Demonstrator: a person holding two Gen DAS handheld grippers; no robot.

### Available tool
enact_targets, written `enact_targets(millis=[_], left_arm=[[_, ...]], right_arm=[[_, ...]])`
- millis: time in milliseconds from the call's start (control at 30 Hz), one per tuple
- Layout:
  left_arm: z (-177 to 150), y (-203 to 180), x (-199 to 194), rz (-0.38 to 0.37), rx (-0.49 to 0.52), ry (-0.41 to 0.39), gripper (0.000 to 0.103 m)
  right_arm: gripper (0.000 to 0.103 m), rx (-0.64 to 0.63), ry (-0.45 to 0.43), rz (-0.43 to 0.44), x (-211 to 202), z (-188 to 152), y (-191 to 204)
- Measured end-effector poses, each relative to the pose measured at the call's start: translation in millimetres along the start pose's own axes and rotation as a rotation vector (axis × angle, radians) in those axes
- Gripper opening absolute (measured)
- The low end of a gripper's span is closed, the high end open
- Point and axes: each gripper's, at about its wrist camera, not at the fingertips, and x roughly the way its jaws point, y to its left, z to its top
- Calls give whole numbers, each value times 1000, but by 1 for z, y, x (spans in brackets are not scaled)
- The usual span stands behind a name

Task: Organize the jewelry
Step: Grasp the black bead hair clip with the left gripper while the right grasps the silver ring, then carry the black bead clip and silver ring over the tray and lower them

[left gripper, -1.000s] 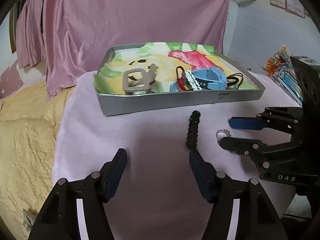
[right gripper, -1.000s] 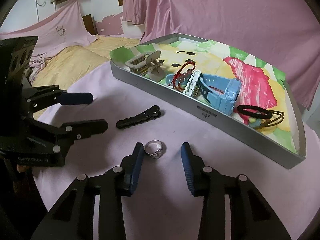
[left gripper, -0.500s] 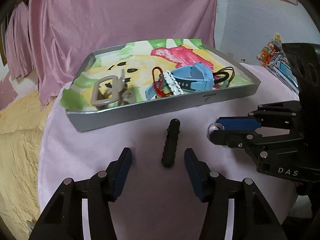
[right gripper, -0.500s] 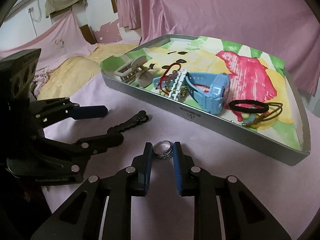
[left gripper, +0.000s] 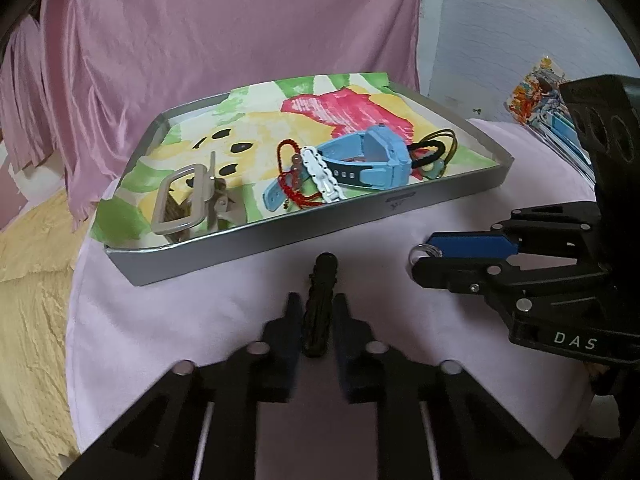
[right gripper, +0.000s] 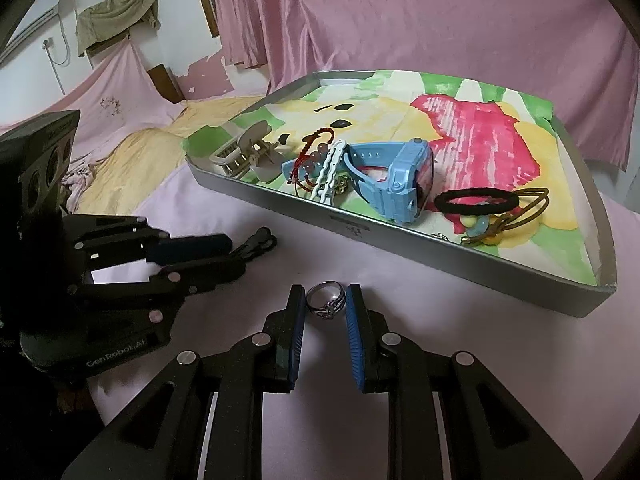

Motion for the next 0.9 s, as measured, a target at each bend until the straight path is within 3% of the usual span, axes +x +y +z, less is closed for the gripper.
enact_targets(millis=[300, 633, 767, 900], left_arm=[[-10, 1, -9, -66, -103, -51, 12], [19, 10, -39, -119, -223, -304, 12], [39, 11, -28, -107, -250, -323, 12], [53, 11, -9, -98, -264, -307, 12]], right_arm=[[18, 14, -33, -14, -10, -4, -4], [18, 48, -249, -120, -51, 3, -18], [18, 89, -309, -182, -55, 15, -35], [18, 127, -310, -210, -48, 22, -50]])
